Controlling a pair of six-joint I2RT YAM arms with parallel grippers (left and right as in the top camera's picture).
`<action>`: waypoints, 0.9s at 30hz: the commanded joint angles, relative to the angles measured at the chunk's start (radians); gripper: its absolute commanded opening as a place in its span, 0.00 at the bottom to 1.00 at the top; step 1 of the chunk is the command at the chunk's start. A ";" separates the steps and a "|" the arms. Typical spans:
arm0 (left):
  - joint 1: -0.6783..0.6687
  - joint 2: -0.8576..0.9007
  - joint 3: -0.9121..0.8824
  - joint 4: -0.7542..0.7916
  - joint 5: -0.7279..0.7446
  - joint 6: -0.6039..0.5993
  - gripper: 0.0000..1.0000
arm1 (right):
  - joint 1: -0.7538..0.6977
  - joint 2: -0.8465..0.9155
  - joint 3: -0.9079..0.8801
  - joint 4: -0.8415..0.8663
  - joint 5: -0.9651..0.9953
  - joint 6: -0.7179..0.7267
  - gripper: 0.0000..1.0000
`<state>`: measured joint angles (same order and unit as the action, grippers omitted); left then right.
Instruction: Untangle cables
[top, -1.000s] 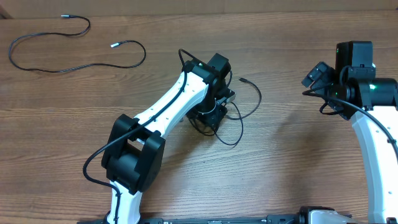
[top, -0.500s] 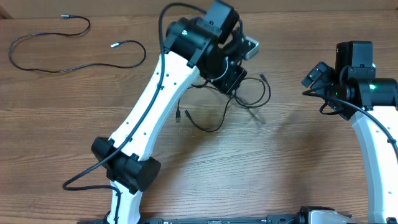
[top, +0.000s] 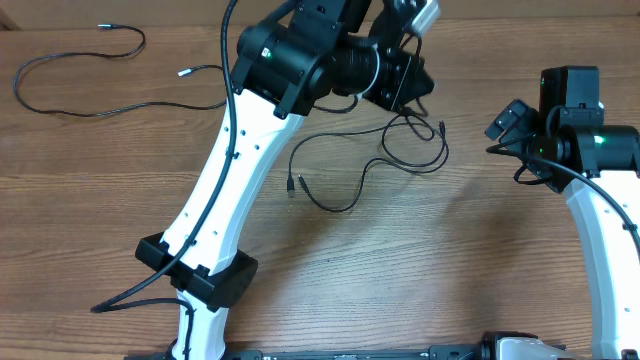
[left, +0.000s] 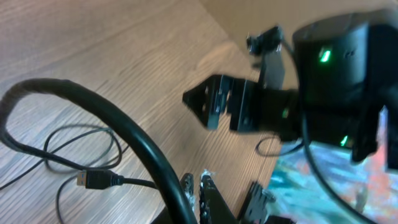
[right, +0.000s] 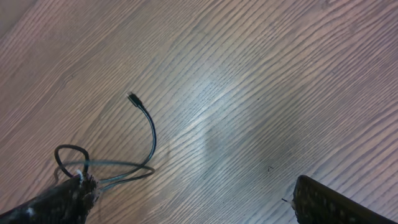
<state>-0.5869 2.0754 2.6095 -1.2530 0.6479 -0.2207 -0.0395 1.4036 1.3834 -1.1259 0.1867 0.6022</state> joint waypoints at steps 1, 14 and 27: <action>0.011 -0.039 0.025 0.098 0.192 -0.076 0.04 | -0.002 0.000 -0.004 0.002 0.002 0.000 1.00; 0.190 -0.253 0.025 0.267 -0.481 -0.139 0.04 | -0.002 0.000 -0.004 0.002 0.002 0.000 1.00; 0.240 -0.278 0.024 -0.106 -0.990 -0.163 0.04 | -0.002 0.000 -0.004 0.002 0.002 0.000 1.00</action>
<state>-0.3508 1.8084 2.6244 -1.3170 -0.2798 -0.3683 -0.0395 1.4040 1.3834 -1.1267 0.1871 0.6025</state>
